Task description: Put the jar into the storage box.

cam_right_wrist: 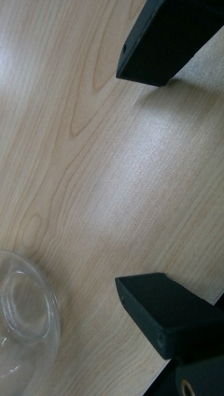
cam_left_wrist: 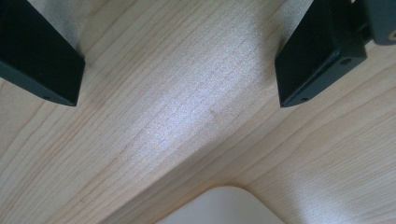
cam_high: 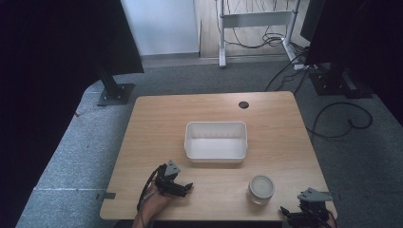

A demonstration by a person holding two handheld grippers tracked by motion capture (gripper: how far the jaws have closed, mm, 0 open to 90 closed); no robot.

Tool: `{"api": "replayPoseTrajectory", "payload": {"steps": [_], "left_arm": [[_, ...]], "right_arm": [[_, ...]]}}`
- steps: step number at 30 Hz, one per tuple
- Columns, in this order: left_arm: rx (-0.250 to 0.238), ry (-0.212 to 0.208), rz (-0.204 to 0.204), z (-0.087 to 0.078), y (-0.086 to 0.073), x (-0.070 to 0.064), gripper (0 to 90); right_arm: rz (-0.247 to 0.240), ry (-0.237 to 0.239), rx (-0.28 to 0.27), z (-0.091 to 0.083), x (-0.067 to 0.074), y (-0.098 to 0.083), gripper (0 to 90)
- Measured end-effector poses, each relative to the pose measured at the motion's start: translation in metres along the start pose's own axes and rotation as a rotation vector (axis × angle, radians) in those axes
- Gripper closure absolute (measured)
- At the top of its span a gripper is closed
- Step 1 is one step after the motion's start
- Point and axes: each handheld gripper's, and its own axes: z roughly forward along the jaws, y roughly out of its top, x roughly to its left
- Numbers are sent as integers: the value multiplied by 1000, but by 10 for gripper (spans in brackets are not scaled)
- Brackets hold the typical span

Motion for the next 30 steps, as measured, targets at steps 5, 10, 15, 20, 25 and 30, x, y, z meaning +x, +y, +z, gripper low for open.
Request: {"api": "replayPoseTrajectory", "payload": {"steps": [5,10,15,20,25,30], "left_arm": [[0,0,0,0,0,0,14],[0,0,0,0,0,0,14],[0,0,0,0,0,0,14],[0,0,0,0,0,0,14],[0,0,0,0,0,0,14],[0,0,0,0,0,0,14]], "right_arm": [[3,1,5,0,0,0,13],[15,17,3,-1,1,0,7],[22,26,-1,-2,3,2,6],[13,39,-8,-6,9,8,11],[-5,44,-6,-7,14,13,5],[-19,67,-4,-8,21,18,15]]}}
